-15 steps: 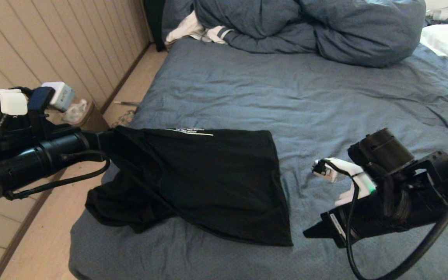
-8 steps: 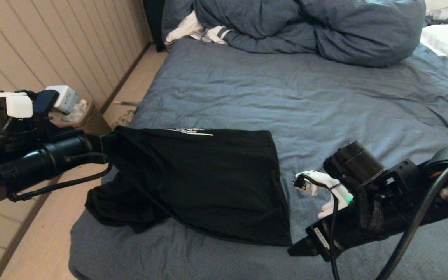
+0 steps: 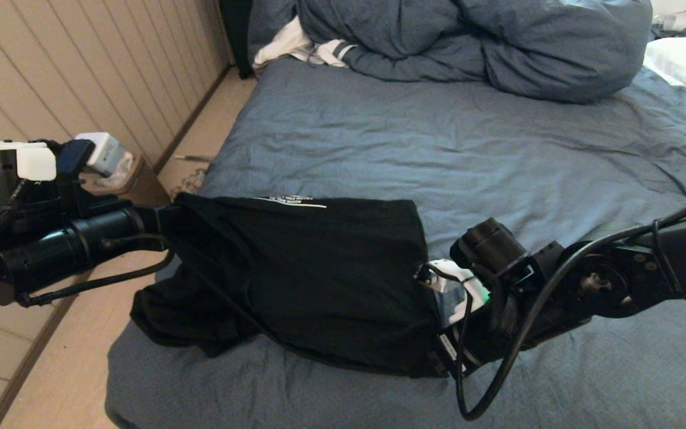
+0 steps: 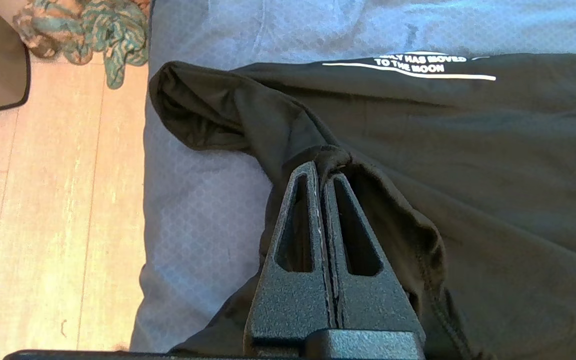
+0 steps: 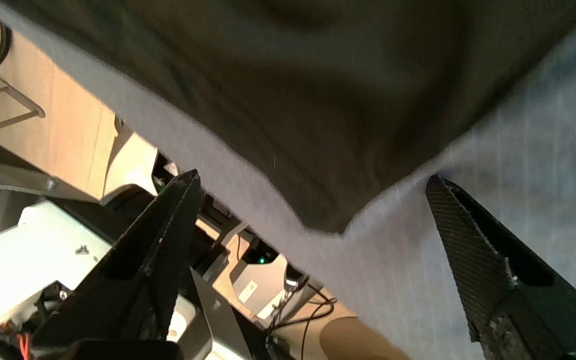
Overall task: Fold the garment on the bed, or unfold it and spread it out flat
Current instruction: Unford the black T-shirt
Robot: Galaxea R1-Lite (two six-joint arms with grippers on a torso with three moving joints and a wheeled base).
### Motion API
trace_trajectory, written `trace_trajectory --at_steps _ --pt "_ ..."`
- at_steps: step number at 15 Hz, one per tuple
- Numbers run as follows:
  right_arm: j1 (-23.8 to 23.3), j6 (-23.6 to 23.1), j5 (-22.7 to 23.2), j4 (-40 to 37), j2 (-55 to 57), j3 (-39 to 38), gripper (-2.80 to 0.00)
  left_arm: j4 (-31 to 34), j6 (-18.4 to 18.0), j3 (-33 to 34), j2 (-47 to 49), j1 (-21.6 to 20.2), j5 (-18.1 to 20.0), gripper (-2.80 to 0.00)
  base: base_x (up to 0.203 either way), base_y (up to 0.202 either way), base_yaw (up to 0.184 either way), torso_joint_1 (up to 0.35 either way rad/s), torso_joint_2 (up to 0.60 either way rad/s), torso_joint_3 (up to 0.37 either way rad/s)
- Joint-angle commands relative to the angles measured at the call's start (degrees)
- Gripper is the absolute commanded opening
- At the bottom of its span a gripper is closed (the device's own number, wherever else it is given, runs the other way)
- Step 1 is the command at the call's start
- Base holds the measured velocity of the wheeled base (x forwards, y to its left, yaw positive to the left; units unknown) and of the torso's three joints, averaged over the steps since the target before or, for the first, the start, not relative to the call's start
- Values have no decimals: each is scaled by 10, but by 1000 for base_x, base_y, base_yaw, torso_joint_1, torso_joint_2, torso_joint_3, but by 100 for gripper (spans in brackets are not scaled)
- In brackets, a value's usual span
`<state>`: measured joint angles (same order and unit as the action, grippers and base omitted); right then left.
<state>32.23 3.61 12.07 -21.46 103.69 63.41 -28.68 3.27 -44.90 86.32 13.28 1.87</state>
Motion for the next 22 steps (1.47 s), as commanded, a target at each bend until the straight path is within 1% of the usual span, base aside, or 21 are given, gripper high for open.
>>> trace_trajectory --at_steps 1,3,5,9,11,13,16,18,20,22 --pt "5 0 1 -1 18 8 -280 -2 1 -2 5 0 1 -280 0 0 0 0 0 0" --pt "6 -1 1 0 22 8 -280 -2 1 -1 6 0 1 -280 0 0 0 0 0 0" --pt "24 -1 1 -1 17 4 -280 -2 1 -1 6 0 1 -280 0 0 0 0 0 0" --pt "50 -4 -8 -4 -45 -21 -280 -2 0 -1 -2 0 -1 -280 0 0 0 0 0 0" --pt "53 -4 -15 -3 -66 -15 -280 -2 0 -10 -2 0 -5 -280 0 0 0 1 2 13" --pt "46 -3 -22 -1 -69 8 -280 0 0 -23 -2 0 -6 -280 0 0 0 1 1 13" --pt "36 -1 -47 -1 -63 73 -280 10 0 -85 3 -1 -11 -280 0 0 0 0 0 0" --pt "17 0 -65 -1 -42 151 -280 30 0 -154 23 -2 -16 -280 0 0 0 0 0 0" --pt "-7 9 -74 -2 -2 244 -280 46 1 -227 66 -9 -23 -280 0 0 0 0 0 0" --pt "-27 21 -78 -4 38 317 -280 52 1 -280 101 -11 -31 -280 0 0 0 0 0 0"
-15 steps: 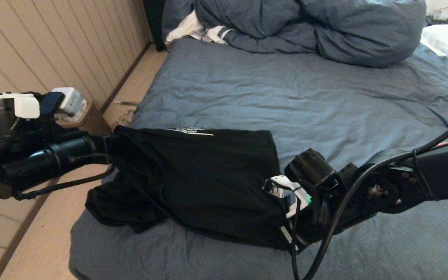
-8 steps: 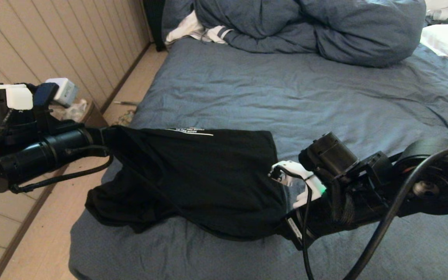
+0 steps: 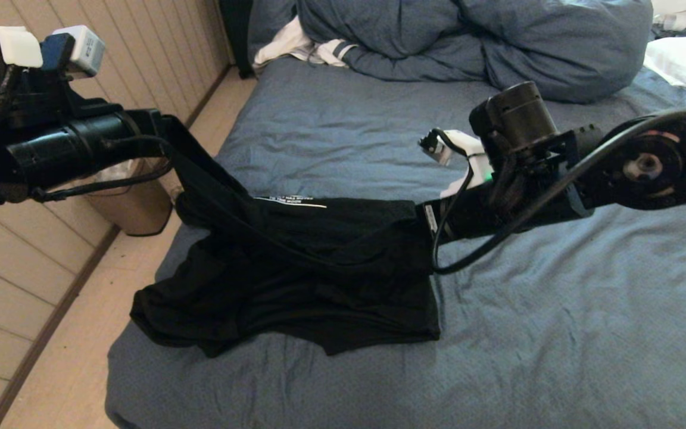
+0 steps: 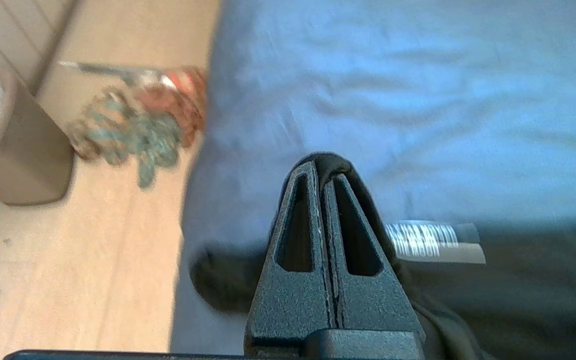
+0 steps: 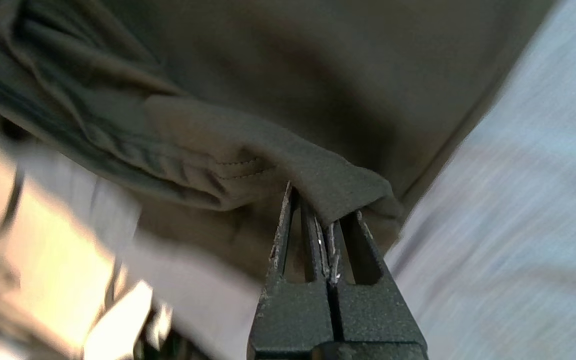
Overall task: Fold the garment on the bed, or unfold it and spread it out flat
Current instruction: Unford the black T-shirt
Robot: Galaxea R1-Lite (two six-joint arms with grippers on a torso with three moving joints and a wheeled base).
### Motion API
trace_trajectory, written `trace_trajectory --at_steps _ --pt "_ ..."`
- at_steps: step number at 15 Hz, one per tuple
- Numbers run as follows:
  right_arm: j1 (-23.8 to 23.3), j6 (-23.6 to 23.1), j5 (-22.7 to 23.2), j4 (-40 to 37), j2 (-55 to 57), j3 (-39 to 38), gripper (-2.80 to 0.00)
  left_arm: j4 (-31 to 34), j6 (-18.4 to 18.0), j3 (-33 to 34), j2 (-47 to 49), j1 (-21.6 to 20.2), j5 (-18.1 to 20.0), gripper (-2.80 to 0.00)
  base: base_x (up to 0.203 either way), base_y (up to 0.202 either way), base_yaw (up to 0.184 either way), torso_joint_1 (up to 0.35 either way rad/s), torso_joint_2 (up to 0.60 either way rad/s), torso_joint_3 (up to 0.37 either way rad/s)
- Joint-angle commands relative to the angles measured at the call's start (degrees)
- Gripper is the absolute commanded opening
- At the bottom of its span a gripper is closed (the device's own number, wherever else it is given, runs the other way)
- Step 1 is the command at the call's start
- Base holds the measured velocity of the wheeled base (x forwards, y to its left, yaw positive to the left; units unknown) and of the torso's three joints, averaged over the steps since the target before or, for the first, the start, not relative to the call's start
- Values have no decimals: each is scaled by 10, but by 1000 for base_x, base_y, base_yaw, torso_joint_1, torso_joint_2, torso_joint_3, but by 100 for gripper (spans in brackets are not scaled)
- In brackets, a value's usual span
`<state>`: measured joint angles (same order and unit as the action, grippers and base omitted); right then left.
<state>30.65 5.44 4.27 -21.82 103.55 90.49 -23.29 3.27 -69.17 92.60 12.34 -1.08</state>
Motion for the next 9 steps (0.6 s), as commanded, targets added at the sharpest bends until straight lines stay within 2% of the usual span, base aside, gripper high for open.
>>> trace_trajectory --at_steps 1,4,6,9 --pt "-22 10 -2 -1 67 97 -280 -3 1 -74 68 -3 -12 -280 0 0 0 0 0 0" --pt "-48 20 -29 10 154 212 -280 -14 4 -180 151 -15 -37 -280 0 0 0 0 0 0" --pt "-57 20 -62 103 184 220 -280 -16 18 -260 197 -23 -54 -280 0 0 0 0 0 0" --pt "-59 15 -142 237 225 221 -280 -20 28 -384 290 -27 -118 -280 0 0 0 0 0 0"
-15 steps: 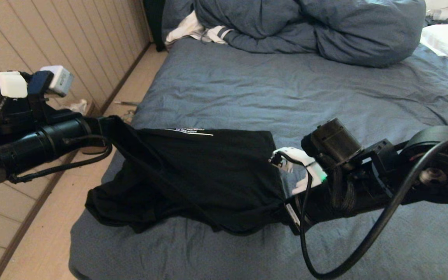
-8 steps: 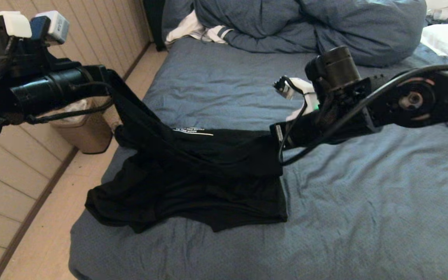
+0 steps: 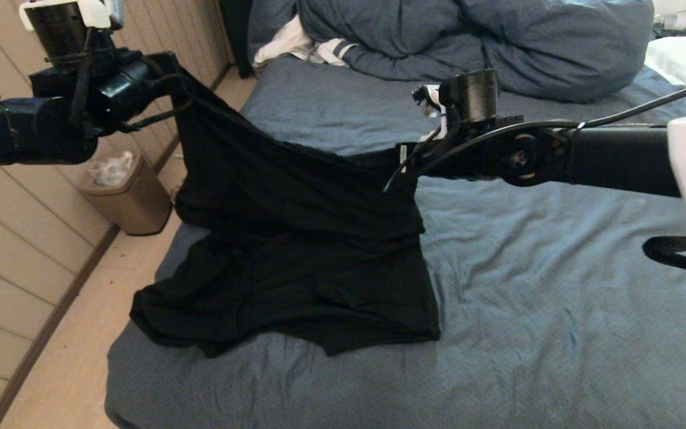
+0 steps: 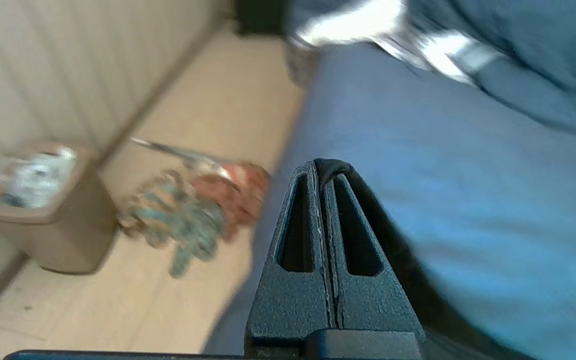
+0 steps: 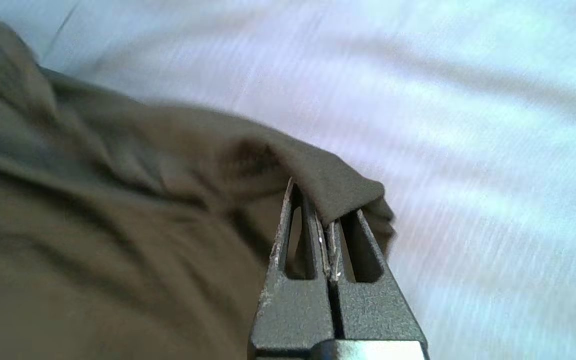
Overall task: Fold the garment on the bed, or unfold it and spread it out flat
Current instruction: Unford the black T-shirt
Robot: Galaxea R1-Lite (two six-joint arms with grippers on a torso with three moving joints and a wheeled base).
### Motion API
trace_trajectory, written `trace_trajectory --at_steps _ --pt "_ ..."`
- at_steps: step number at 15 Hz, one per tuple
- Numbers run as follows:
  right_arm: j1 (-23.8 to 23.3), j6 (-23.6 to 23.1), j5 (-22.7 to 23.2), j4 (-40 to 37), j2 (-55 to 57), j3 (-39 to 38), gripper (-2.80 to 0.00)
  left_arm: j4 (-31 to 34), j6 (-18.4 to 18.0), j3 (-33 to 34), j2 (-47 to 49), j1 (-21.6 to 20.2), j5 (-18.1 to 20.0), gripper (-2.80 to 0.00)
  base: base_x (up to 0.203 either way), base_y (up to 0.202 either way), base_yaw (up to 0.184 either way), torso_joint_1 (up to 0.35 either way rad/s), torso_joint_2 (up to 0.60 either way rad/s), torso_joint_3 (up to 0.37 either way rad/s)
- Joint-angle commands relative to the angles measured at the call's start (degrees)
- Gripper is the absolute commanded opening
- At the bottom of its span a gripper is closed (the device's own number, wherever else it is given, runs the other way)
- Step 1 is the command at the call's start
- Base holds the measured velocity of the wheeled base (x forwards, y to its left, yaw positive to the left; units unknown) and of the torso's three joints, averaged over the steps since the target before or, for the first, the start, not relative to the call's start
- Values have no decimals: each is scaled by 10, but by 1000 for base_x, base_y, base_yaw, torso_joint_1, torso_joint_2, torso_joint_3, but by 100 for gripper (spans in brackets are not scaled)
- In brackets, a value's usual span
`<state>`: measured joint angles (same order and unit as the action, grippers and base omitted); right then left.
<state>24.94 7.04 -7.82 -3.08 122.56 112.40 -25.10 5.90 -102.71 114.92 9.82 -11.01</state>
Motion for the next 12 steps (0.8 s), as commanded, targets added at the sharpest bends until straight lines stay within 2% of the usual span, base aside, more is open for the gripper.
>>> trace_trajectory --at_steps 1,3,5,8,12 --pt "-4 -10 -48 95 48 2 -280 -10 2 -59 88 -2 -37 -280 0 0 0 0 0 0" --pt "-5 -35 -91 168 76 2 -280 -51 2 -62 120 -2 -51 -280 0 0 0 0 0 0" --pt "-6 -50 -97 188 93 2 -280 -65 0 -63 147 -2 -51 -280 0 0 0 0 0 0" --pt "-9 -60 -98 183 112 1 -280 -81 -11 -63 195 -4 -47 -280 0 0 0 0 0 0" --pt "-8 -62 -95 173 119 2 -280 -102 -53 -63 219 -4 -49 -280 0 0 0 0 0 0"
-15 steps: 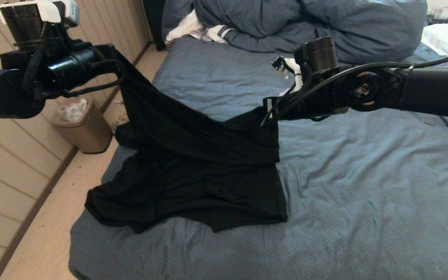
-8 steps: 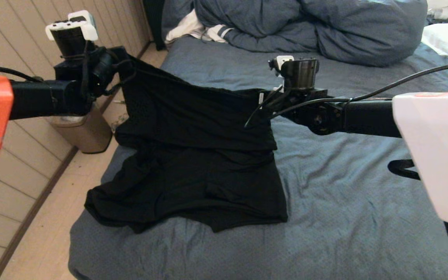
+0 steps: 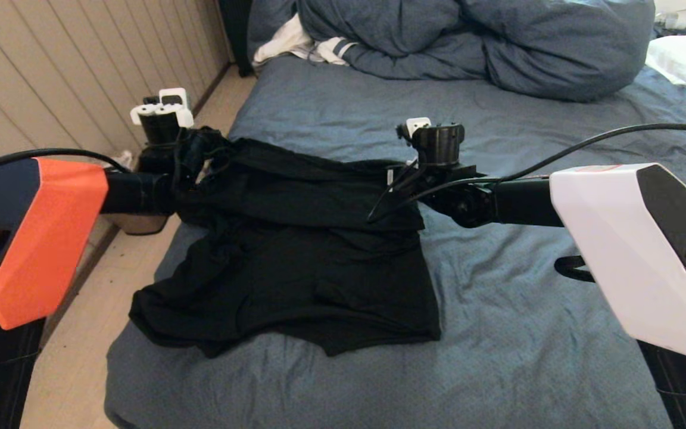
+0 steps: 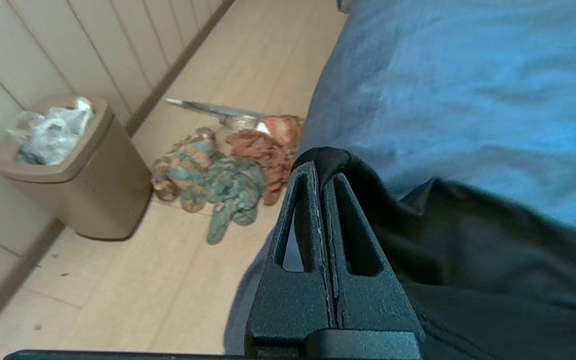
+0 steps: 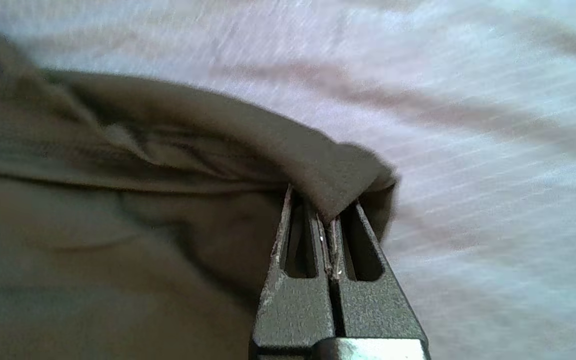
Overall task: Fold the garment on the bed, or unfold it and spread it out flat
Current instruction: Unford the black T-shirt
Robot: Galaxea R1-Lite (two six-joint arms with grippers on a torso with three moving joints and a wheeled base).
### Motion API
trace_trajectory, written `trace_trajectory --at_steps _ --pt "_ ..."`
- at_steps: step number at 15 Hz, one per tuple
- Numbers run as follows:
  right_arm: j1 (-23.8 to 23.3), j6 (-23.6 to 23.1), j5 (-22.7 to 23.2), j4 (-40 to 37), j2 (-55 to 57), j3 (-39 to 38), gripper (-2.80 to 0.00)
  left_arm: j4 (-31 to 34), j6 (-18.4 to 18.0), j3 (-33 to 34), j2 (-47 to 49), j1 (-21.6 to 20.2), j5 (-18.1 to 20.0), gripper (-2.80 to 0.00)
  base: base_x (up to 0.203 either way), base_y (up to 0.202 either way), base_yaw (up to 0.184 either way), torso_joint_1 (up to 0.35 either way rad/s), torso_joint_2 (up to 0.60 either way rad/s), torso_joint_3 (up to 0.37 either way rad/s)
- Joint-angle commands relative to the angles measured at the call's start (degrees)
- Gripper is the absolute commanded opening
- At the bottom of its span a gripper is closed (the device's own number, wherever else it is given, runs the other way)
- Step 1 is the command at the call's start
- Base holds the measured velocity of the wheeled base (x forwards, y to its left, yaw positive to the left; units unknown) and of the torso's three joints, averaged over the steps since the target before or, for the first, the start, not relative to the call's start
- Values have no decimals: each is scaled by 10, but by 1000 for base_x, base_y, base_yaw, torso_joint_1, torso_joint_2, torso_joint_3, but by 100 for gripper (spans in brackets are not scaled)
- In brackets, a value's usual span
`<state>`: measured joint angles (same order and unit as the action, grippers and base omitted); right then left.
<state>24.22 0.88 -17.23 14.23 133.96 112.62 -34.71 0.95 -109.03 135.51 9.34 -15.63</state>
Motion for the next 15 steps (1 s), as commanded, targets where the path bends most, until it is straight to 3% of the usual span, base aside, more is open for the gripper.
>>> trace_trajectory --at_steps 1,2,3,8,12,15 --pt "-1 0 -2 -1 5 -1 -280 -7 -8 0 13 0 -5 -280 0 0 0 0 0 0" --pt "-1 1 -3 -2 5 -1 -280 -4 -8 1 9 1 -5 -280 0 0 0 0 0 0" --pt "-1 0 -2 -6 3 -1 0 -1 -9 2 6 1 -4 0 0 0 0 0 0 0" --pt "-1 2 -1 -12 -20 -8 0 1 -7 12 -51 1 -7 0 0 0 0 0 0 0" --pt "-1 4 1 -22 -76 -58 0 12 -4 84 -126 1 -11 0 0 0 0 0 0 0" --pt "3 31 6 -137 -146 -65 0 68 2 155 -228 5 11 0 0 0 0 0 0 0"
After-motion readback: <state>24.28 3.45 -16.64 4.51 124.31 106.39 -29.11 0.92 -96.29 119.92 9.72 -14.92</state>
